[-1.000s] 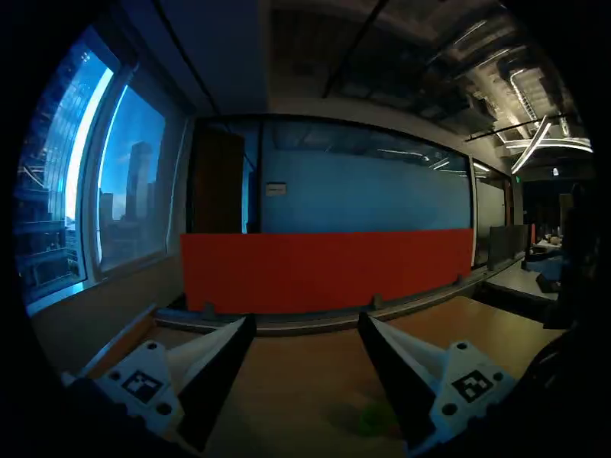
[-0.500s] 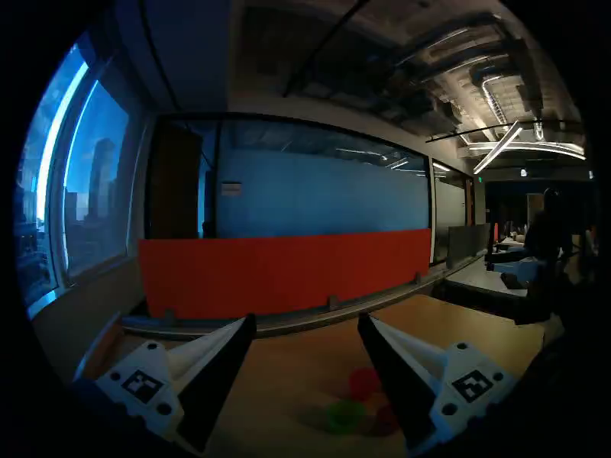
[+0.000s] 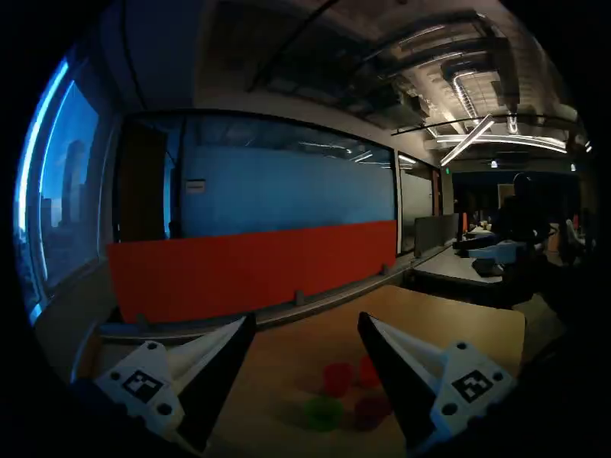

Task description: Pour water

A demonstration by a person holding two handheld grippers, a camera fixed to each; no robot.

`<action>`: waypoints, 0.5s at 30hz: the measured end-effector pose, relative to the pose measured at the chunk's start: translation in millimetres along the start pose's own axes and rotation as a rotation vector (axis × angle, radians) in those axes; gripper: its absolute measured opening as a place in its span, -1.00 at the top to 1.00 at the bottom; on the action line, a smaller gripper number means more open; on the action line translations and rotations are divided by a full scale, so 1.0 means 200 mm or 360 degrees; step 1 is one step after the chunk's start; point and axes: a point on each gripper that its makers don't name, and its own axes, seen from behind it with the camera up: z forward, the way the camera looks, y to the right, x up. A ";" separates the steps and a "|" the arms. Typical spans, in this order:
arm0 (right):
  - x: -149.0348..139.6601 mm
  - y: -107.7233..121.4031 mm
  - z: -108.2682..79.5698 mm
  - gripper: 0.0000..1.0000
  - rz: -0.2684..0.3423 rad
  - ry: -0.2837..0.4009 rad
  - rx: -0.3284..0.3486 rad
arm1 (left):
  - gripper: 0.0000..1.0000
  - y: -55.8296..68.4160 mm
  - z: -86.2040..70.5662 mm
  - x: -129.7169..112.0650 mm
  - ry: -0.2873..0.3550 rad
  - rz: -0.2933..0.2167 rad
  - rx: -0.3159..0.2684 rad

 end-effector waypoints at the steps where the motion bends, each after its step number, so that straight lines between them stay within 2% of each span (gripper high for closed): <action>1: 0.00 -0.01 0.00 -1.00 -0.0004 -0.0015 0.0014 | -0.98 0.01 0.00 0.00 -0.0004 0.0000 -0.0012; 15: -0.11 -0.03 0.01 -1.00 -0.0073 -0.0205 0.0128 | -0.99 0.06 0.04 -0.06 -0.0095 0.0012 -0.0154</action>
